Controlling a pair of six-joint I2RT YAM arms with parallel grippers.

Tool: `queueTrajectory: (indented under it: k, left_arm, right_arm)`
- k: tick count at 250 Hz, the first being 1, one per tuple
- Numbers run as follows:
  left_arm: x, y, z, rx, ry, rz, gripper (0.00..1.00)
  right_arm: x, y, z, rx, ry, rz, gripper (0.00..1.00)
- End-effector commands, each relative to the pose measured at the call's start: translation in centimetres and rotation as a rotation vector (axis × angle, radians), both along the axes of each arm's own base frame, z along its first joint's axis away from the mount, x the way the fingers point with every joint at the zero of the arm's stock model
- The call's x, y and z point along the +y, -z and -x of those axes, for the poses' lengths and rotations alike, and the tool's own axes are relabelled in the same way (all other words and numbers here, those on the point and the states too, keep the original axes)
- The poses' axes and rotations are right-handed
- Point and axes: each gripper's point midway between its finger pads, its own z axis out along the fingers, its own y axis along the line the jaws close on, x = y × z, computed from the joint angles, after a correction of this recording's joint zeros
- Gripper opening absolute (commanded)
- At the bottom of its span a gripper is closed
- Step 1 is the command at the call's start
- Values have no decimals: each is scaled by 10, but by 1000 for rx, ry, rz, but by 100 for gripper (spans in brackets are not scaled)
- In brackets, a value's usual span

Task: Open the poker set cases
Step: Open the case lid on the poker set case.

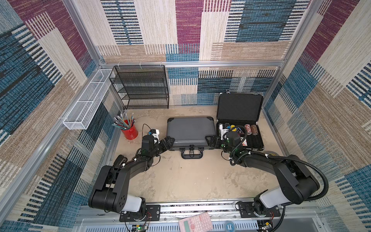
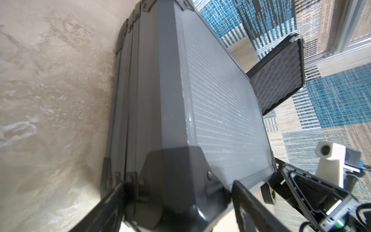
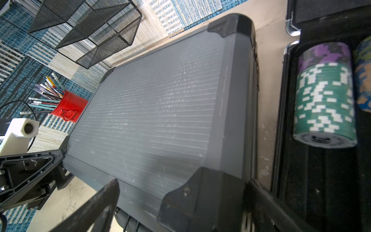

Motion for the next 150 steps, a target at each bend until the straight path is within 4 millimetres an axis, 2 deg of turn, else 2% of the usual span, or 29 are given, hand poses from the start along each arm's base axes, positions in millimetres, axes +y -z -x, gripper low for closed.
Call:
queueTrajectory:
  k: [1, 65, 118, 150]
  left_arm:
    - [-6, -14, 1, -33, 23, 47, 85]
    - [-14, -32, 1, -53, 45, 135, 85]
    - [-14, -31, 3, -38, 41, 151, 85]
    - [-14, -37, 3, -54, 37, 155, 85]
  right_arm:
    - [12, -13, 6, -16, -62, -57, 99]
    - [-9, -17, 4, -15, 7, -65, 99]
    - [-13, -23, 7, -14, -5, -122, 99]
    - [-11, -23, 10, -4, -33, -165, 99]
